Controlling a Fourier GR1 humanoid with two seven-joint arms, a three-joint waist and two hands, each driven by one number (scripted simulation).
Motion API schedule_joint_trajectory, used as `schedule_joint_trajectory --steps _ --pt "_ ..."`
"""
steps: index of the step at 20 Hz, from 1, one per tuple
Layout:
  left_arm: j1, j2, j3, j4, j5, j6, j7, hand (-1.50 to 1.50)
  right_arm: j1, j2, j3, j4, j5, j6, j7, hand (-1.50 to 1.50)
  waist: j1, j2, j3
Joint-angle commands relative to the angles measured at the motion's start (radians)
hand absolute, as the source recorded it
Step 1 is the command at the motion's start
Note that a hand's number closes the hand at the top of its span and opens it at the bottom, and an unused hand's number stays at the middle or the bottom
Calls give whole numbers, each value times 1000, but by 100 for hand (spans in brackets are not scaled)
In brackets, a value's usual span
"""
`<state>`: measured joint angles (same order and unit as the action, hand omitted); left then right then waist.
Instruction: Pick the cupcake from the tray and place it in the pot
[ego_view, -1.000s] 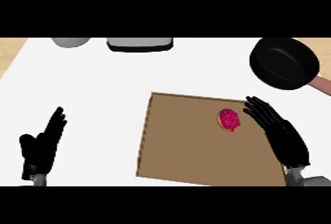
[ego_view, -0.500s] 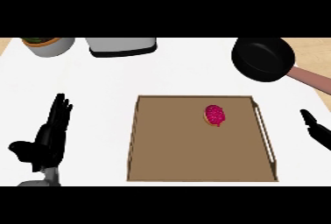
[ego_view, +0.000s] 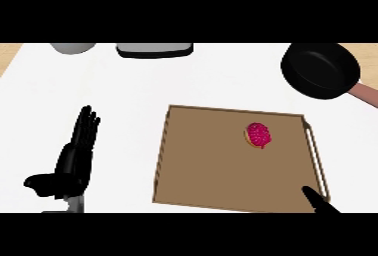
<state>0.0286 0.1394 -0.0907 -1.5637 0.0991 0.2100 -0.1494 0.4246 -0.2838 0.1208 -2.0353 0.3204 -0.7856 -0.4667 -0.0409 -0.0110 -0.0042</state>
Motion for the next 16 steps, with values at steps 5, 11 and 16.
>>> schedule_joint_trajectory --steps 5,11,16 --pt "14 -23 -37 -10 -22 1 -28 0 275 -14 123 -30 381 80 330 -150 43 26 -7" --pt "-41 -23 -28 -7 -18 0 -1 0 290 46 179 -129 663 286 676 -150 60 28 -4" --pt "-89 -44 -41 7 -37 21 34 0 66 164 265 -177 874 552 973 -150 66 22 -1"
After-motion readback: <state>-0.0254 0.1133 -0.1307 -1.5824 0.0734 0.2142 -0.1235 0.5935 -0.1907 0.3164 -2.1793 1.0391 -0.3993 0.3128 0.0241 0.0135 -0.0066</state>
